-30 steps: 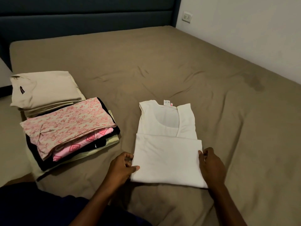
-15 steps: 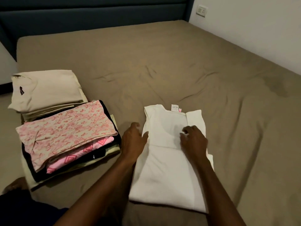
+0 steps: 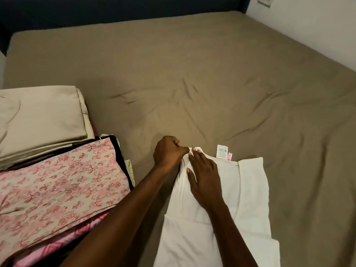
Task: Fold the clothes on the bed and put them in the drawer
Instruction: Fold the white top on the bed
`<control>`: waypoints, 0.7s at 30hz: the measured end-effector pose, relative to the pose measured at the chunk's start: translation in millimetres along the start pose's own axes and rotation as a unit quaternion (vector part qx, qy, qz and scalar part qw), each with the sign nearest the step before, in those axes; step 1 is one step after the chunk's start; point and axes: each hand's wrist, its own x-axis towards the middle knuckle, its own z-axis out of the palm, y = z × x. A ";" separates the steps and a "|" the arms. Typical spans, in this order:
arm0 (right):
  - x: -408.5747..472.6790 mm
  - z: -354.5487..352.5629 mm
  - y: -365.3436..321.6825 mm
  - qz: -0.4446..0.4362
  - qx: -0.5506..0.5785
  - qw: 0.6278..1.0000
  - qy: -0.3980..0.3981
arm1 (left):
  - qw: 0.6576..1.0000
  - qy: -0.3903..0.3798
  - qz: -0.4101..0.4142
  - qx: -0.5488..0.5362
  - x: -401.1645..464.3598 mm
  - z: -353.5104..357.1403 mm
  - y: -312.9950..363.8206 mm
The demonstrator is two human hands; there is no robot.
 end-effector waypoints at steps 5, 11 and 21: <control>-2.0 -1.3 -1.4 -0.017 0.025 0.999 0.027 | 0.984 0.006 0.072 0.164 19.1 8.2 12.7; -9.9 1.1 -1.4 -0.019 0.057 0.994 0.086 | 0.955 -0.040 0.070 0.284 32.3 15.4 34.9; -12.7 0.5 -0.8 -0.023 0.061 0.992 0.104 | 0.997 -0.076 -0.027 0.017 29.1 11.9 39.8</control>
